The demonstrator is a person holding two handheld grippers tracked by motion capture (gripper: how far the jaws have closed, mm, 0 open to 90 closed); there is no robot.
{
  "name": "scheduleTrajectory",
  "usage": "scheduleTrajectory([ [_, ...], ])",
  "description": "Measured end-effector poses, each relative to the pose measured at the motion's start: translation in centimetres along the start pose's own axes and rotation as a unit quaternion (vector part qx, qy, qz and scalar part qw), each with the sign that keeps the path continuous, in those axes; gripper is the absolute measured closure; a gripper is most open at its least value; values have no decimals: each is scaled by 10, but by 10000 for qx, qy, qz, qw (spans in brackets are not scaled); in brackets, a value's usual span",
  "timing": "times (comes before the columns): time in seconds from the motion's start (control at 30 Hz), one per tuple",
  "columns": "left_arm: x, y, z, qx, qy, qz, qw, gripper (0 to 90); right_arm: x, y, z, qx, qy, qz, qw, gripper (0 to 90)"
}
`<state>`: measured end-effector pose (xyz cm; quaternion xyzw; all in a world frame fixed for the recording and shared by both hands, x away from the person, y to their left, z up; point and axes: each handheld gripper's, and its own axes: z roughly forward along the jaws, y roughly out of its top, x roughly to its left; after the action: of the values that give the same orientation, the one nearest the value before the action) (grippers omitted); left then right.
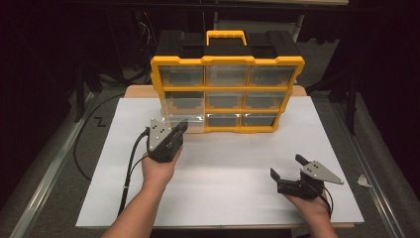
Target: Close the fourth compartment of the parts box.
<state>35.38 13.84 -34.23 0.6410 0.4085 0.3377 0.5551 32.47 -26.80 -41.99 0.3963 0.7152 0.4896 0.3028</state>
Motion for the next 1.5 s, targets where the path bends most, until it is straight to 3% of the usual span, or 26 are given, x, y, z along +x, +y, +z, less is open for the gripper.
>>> scheduleTrajectory([
  [0.47,9,1,11,57,175,-66,9998,897,0,0,-1,-13,-16,19,10000,8],
  [1.5,24,13,41,174,405,3,9990,898,-2,1,-2,-42,-41,21,10000,8],
])
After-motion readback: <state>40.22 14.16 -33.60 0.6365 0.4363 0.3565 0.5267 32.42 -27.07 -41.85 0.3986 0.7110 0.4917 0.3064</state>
